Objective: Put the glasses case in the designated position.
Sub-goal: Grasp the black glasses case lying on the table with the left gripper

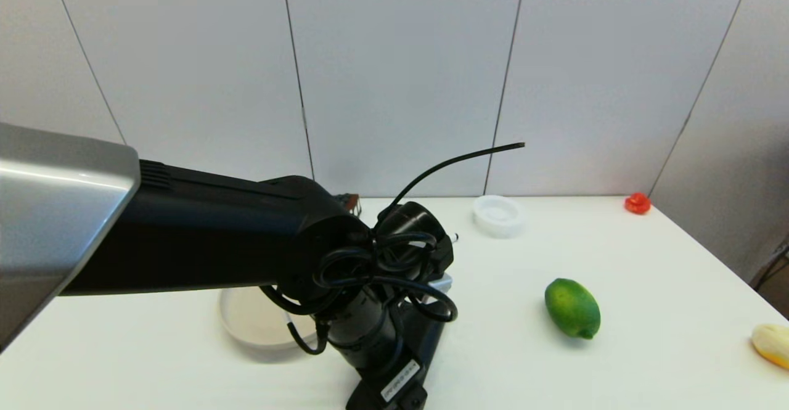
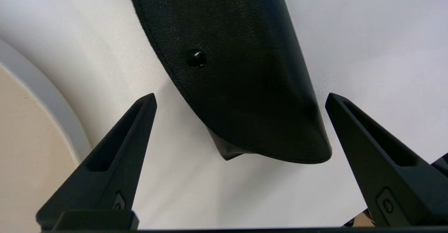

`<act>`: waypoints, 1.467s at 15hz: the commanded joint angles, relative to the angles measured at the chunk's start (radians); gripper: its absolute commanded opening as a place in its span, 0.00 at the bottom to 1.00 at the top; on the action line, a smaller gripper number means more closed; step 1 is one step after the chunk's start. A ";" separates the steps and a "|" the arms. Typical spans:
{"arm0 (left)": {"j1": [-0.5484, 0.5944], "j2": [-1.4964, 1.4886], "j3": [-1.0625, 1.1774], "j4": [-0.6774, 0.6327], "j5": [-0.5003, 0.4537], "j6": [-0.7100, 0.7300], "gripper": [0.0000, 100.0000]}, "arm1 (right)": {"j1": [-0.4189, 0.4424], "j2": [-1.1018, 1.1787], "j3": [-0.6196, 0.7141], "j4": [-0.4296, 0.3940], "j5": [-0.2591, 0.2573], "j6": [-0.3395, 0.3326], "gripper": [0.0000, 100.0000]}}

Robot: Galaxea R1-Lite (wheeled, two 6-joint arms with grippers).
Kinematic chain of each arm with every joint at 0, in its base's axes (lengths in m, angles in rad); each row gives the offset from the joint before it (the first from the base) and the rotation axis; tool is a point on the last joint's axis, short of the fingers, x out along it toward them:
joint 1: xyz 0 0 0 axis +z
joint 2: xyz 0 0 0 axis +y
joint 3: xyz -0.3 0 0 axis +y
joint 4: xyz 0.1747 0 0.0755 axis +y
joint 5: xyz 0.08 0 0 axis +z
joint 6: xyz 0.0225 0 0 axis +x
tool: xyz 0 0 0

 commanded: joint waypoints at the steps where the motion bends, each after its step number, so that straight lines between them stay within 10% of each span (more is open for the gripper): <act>1: -0.011 -0.001 0.002 0.004 0.001 0.001 1.00 | 0.000 0.000 0.000 0.000 0.000 0.000 1.00; 22: -0.019 0.060 -0.012 -0.002 0.000 -0.014 1.00 | 0.000 0.000 0.000 0.000 0.000 0.000 1.00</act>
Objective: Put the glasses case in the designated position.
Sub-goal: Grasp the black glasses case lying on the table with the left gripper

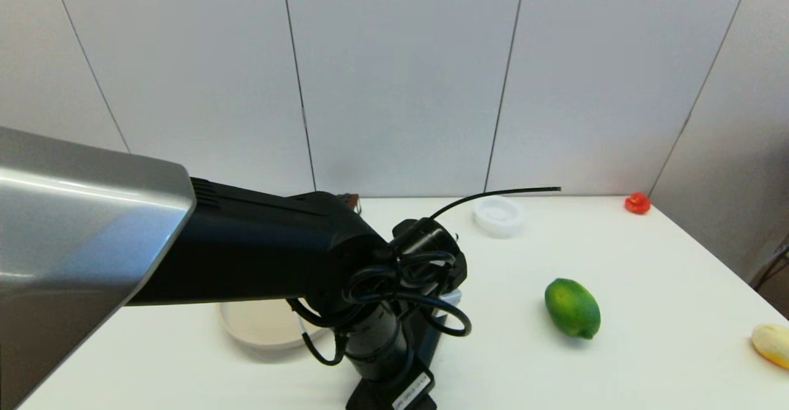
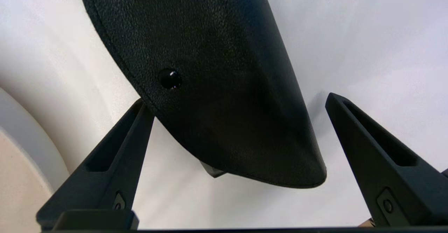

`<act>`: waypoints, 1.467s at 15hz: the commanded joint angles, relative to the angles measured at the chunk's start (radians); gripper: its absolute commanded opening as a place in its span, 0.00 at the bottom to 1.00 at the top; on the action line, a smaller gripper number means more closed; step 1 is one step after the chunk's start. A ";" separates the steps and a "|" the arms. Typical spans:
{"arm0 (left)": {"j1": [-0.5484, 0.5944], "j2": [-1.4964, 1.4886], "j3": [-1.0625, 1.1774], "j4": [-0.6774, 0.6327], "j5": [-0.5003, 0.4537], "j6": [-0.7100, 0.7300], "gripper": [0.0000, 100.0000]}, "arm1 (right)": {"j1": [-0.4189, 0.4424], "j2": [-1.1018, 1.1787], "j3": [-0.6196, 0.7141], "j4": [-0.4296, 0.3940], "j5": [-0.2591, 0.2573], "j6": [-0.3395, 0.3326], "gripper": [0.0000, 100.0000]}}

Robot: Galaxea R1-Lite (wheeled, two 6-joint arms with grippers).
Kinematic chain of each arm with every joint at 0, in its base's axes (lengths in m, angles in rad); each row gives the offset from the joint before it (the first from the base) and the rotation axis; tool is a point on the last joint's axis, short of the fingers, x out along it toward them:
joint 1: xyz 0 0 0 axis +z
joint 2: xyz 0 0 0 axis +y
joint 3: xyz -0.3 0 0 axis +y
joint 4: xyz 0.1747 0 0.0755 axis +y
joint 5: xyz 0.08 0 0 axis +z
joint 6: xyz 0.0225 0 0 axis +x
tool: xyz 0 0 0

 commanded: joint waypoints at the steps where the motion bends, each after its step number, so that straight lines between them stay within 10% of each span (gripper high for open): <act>1: 0.003 0.010 -0.001 0.006 0.000 0.001 1.00 | 0.000 0.000 0.000 0.000 0.001 0.000 1.00; 13: 0.017 0.024 -0.003 0.009 0.002 0.001 1.00 | 0.000 0.002 0.000 0.000 0.001 0.000 1.00; 14: 0.019 0.024 -0.003 0.007 0.002 0.001 0.00 | 0.000 0.002 0.000 0.000 0.001 0.000 1.00; 22: 0.019 0.028 -0.003 0.007 0.011 0.001 0.00 | 0.000 0.000 0.000 0.000 0.001 0.000 1.00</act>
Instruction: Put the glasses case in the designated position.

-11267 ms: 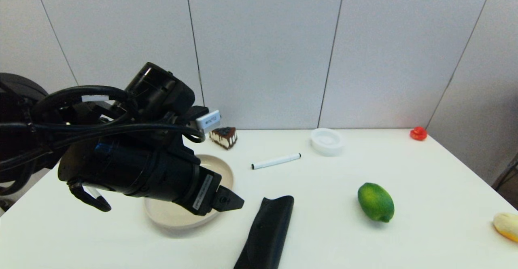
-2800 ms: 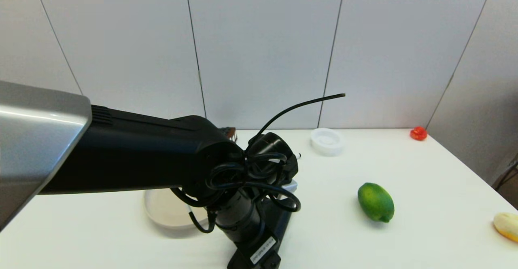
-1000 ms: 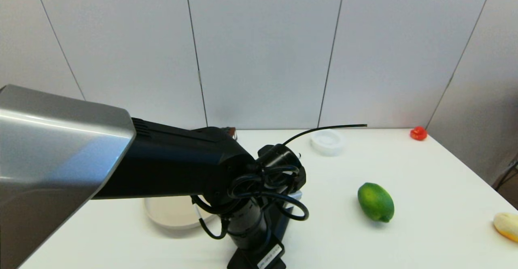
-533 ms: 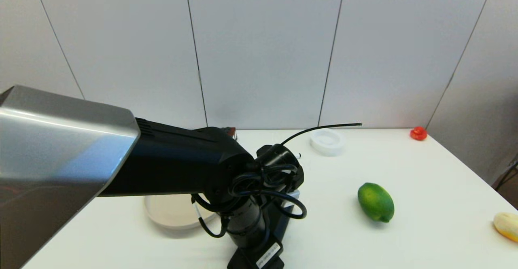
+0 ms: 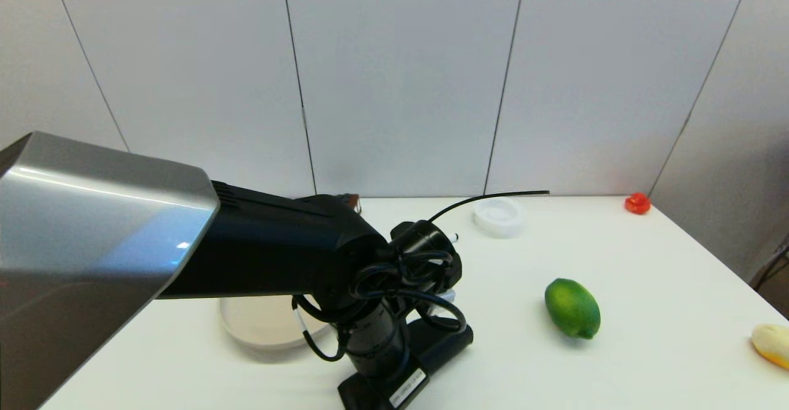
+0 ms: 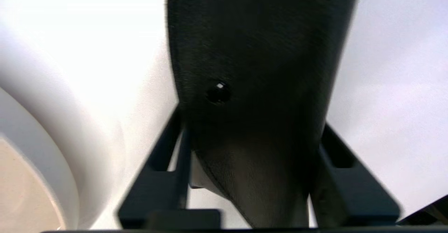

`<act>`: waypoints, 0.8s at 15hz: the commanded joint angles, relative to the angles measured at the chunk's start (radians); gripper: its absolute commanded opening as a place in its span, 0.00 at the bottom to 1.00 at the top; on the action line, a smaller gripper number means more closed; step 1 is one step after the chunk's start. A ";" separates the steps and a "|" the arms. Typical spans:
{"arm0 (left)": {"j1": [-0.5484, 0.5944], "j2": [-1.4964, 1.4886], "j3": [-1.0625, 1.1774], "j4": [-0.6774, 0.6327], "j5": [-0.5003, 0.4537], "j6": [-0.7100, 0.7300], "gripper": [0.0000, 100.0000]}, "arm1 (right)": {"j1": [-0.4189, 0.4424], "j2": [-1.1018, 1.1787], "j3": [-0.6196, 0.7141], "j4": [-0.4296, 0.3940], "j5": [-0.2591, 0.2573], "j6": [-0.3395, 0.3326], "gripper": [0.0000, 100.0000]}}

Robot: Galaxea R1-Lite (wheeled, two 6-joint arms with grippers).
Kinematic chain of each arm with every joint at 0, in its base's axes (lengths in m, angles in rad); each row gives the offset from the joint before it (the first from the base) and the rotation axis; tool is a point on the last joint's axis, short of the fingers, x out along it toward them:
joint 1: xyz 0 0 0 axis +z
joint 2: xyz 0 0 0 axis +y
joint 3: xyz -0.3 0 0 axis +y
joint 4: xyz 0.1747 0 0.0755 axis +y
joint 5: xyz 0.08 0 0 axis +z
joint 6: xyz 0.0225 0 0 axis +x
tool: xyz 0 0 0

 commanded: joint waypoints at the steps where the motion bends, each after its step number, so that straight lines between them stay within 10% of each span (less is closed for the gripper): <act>1: 0.001 -0.001 0.000 0.005 0.005 -0.001 0.00 | 0.000 0.000 0.000 0.000 0.000 0.000 1.00; 12: 0.057 -0.145 0.062 -0.144 0.082 -0.001 0.00 | 0.000 0.002 0.000 0.000 0.000 0.000 1.00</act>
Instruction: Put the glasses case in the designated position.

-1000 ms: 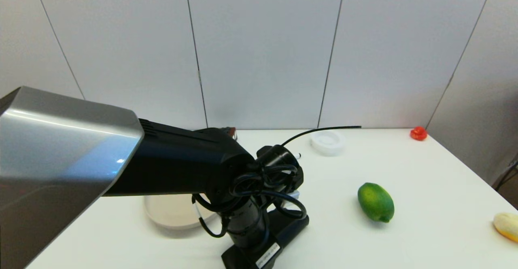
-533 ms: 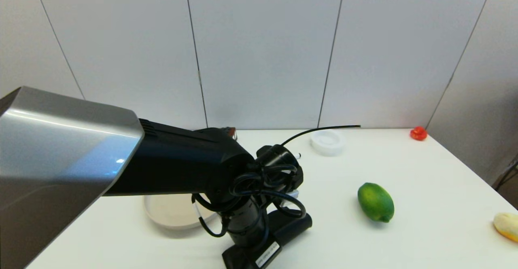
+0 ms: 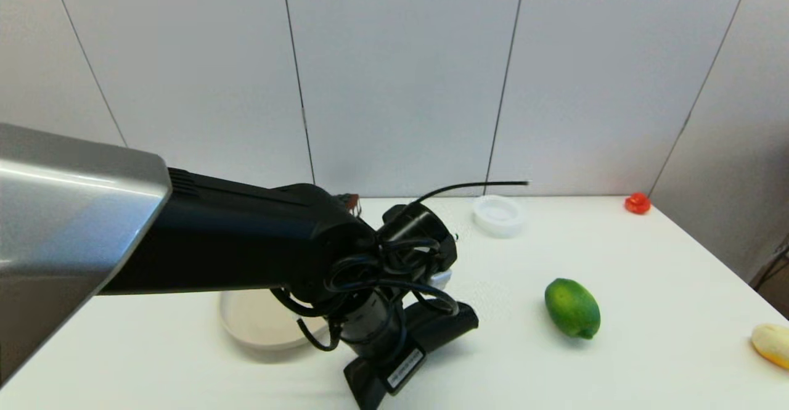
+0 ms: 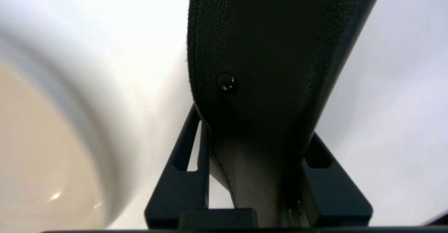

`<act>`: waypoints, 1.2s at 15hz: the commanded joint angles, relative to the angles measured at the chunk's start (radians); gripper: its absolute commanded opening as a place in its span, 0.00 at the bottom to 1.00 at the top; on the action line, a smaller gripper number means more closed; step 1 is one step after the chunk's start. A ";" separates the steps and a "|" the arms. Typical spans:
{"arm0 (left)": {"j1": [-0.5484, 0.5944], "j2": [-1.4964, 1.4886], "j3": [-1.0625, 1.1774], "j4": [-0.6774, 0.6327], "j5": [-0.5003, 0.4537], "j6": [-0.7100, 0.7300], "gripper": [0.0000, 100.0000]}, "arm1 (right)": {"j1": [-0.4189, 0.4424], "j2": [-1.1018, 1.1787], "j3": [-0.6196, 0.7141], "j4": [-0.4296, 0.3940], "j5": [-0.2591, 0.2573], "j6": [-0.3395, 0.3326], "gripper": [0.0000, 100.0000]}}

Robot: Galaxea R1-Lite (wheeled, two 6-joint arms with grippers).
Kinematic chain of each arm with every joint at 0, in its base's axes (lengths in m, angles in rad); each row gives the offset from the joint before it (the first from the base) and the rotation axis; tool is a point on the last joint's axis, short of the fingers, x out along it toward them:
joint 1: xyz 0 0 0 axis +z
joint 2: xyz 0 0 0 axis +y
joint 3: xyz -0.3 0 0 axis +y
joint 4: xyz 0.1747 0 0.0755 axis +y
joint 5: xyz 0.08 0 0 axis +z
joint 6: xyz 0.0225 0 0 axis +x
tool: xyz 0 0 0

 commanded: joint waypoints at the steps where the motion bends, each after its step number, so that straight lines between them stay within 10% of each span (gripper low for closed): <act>1: 0.042 -0.100 0.041 -0.070 0.011 0.003 0.00 | 0.000 0.002 0.000 0.000 0.000 0.000 1.00; 9: 0.186 -0.258 0.118 -0.288 0.236 0.033 0.00 | 0.000 0.000 0.000 0.000 0.000 0.000 1.00; 18: 0.570 -0.416 0.125 -0.358 0.227 0.503 0.00 | 0.000 0.002 0.000 0.000 0.000 0.000 1.00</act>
